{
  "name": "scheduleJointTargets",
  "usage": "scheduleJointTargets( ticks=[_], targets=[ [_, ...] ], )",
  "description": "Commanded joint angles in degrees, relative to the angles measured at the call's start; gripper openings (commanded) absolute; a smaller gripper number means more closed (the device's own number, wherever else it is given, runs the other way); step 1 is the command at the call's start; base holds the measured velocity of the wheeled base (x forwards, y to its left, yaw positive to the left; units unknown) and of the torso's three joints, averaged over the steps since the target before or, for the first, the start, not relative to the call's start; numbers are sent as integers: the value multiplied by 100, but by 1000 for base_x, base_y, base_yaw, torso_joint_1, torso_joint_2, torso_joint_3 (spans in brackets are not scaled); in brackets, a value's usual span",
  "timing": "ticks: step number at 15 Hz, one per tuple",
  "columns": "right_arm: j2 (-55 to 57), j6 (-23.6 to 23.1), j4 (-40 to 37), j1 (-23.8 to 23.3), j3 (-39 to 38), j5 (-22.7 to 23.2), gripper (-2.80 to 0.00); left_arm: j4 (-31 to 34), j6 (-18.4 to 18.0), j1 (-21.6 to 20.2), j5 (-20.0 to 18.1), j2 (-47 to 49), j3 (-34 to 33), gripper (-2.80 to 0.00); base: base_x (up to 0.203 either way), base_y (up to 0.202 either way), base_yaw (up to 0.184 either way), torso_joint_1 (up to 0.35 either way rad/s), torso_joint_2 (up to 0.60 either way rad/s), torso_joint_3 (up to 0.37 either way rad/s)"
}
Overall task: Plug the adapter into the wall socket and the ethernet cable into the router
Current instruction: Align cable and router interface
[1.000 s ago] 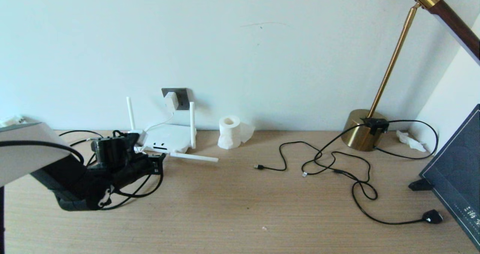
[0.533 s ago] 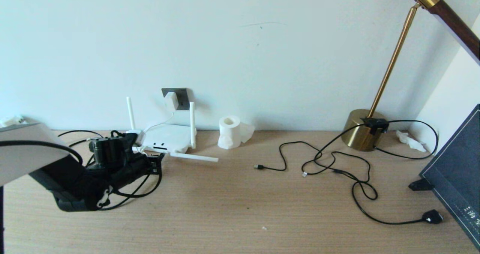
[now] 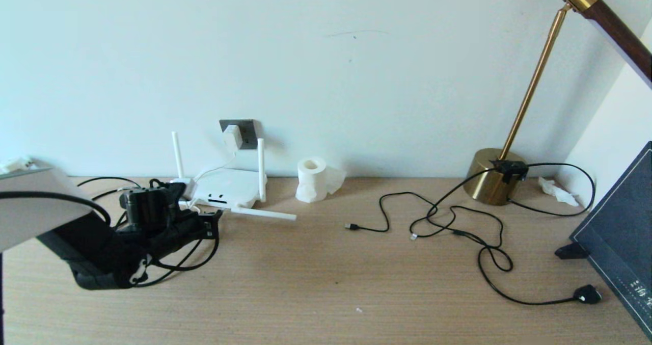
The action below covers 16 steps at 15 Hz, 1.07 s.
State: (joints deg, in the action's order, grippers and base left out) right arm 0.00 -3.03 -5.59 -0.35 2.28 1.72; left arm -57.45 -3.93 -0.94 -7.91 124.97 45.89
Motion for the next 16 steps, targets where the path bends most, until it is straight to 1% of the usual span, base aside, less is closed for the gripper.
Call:
scheduleJointTargets(
  ticks=[1,12,16],
  targets=[
    [9,-4,-4,0,1,4,0,-40,-3,-3,-9,-42,-9,-280,0,0,0,0,0,0],
    [9,-4,-4,0,1,4,0,-56,-66,-6,-9,48,105,-280,0,0,0,0,0,0],
    [9,-4,-4,0,1,4,0,-56,-66,-64,-9,98,183,-280,0,0,0,0,0,0]
  ],
)
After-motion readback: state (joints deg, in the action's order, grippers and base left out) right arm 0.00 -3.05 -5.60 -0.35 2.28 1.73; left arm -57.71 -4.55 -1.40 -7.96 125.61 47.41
